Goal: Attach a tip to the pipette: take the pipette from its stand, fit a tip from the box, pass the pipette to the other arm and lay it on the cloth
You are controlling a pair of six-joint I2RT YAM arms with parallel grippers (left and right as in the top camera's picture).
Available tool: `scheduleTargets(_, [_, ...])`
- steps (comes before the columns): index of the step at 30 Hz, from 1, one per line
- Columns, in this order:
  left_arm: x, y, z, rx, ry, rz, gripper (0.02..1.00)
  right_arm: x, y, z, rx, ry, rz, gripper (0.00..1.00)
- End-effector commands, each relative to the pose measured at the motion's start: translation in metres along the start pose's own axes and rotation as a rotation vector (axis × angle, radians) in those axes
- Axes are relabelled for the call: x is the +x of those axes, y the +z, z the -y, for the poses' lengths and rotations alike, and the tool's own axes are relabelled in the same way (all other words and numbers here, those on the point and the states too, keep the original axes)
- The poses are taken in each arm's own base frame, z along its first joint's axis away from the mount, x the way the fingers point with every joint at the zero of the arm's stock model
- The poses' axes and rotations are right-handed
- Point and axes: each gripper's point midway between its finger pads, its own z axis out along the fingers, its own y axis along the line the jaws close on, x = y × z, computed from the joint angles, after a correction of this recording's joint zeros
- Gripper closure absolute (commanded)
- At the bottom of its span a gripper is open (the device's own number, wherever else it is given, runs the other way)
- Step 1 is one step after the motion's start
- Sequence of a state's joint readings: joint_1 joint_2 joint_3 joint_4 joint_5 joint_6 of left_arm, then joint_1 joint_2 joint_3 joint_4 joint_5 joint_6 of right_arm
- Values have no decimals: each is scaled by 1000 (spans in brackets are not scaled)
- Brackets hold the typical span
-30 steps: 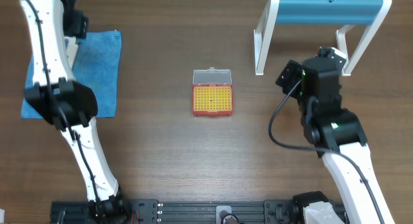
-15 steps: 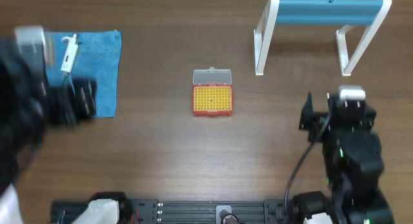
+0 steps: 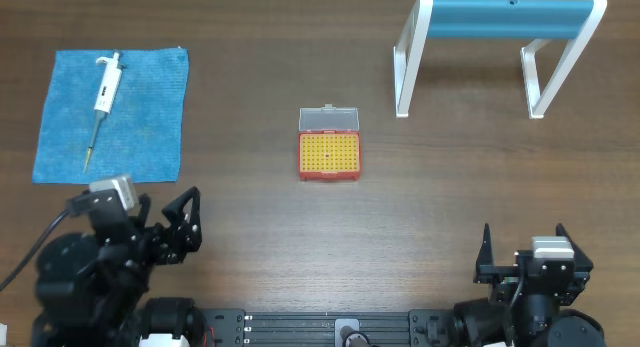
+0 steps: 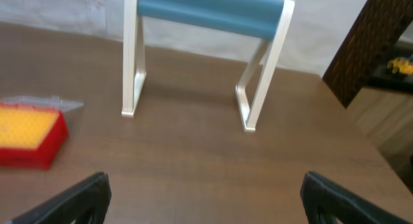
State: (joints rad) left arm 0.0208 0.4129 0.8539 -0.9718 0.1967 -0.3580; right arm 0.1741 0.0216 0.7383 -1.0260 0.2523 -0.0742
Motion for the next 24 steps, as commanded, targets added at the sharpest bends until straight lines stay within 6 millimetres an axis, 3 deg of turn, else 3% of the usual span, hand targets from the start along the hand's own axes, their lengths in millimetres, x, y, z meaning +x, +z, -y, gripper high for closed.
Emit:
scheduleTargets(1, [53,29,-23,-41,-42,-160,169,28,-1,-3,-16,-47,-118,49])
scheduleTargets(6, [98,50,-48,-108,-66,-279,169,29,-1,-3,-14,-48,-119,49])
scheduleTargets(7, [101,51,-58,-156,-61,-273,169,29,-1,-3,-14,-48,-119,49])
scheduleTargets(10, [105,52,-60,-145,-53,-230,169,29,-1,-3,-14,-48,-119,49])
scheduleTargets(12, [96,53,-60,-121,-34,-129,38,29,-1,-3,-14,-48,-119,49])
scheduleTargets(15, [80,60,-70,-140,-1,49,20,29,-1,-3,-14,-48,-119,49])
scheduleTargets(17, [91,71,-74,-116,3,68,23,29,-1,-3,-14,-48,-119,49])
scheduleTargets(19, [122,88,-89,-143,-7,-3,20,29,-1,-3,-14,-48,-119,49])
scheduleTargets(24, [125,92,-92,-149,-7,-1,20,29,-1,-3,-14,-48,-119,49])
